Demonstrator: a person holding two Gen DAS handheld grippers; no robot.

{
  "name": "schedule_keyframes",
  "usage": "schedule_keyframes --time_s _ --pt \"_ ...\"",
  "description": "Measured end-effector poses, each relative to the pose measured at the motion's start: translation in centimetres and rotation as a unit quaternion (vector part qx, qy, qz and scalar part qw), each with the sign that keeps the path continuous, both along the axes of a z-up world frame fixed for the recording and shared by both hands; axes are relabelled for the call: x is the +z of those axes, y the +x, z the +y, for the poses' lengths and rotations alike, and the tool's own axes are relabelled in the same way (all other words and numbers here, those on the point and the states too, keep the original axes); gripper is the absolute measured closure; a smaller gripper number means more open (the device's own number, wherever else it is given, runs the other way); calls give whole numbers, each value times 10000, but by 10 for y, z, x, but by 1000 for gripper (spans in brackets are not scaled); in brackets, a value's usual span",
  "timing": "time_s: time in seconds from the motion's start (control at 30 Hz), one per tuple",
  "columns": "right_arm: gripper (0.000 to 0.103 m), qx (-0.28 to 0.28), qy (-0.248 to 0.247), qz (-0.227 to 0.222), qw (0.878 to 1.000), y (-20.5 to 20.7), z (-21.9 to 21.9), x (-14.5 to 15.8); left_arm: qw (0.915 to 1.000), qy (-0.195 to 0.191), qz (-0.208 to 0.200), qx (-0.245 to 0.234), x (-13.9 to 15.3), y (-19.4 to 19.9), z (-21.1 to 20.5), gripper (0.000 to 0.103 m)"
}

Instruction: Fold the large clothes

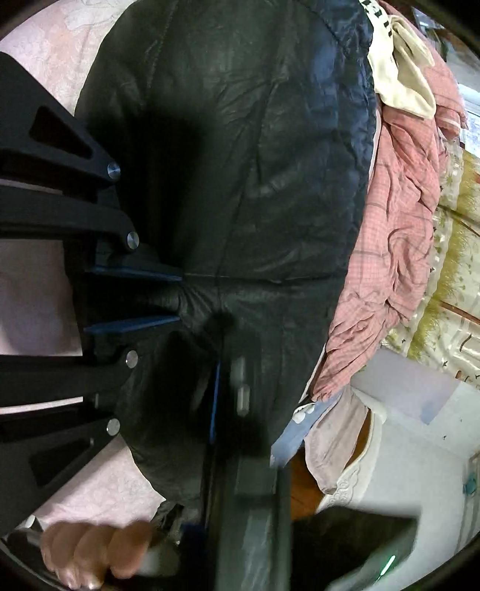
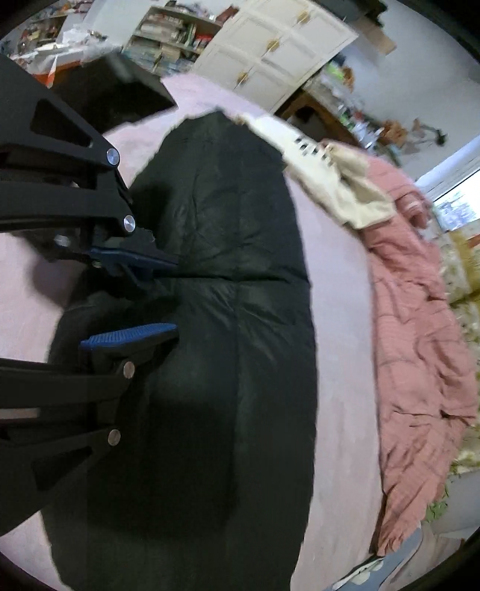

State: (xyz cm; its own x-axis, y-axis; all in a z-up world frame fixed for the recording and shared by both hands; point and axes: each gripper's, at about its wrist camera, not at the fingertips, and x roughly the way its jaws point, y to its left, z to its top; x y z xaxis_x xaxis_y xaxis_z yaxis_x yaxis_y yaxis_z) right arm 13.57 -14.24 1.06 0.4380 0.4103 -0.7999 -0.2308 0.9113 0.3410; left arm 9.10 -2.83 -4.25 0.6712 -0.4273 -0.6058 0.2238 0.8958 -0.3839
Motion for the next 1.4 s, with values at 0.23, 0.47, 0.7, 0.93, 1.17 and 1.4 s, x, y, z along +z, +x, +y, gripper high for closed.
schedule_keyframes --time_s 0.23,0.47,0.7,0.93,1.17,1.4 --pt "69 -574 -647 283 9959 61 26 -25 9987 -360 349 -31 -9 10 13 83" --pt "69 -963 -380 388 9939 119 25 -31 9991 -274 328 -28 -8 10 10 83" --pt "69 -870 -16 -439 9952 61 -8 17 9991 -305 293 -45 -8 7 13 83" --pt "47 -1188 650 -942 9863 -74 -87 32 9997 190 129 24 -5 3 -1 83" --pt "13 -3045 2209 -769 9234 -141 -195 -20 9997 199 115 33 -5 1 -2 83" --pt "13 -3455 2289 -528 9085 -115 -210 -58 9993 362 51 65 -3 0 -4 82"
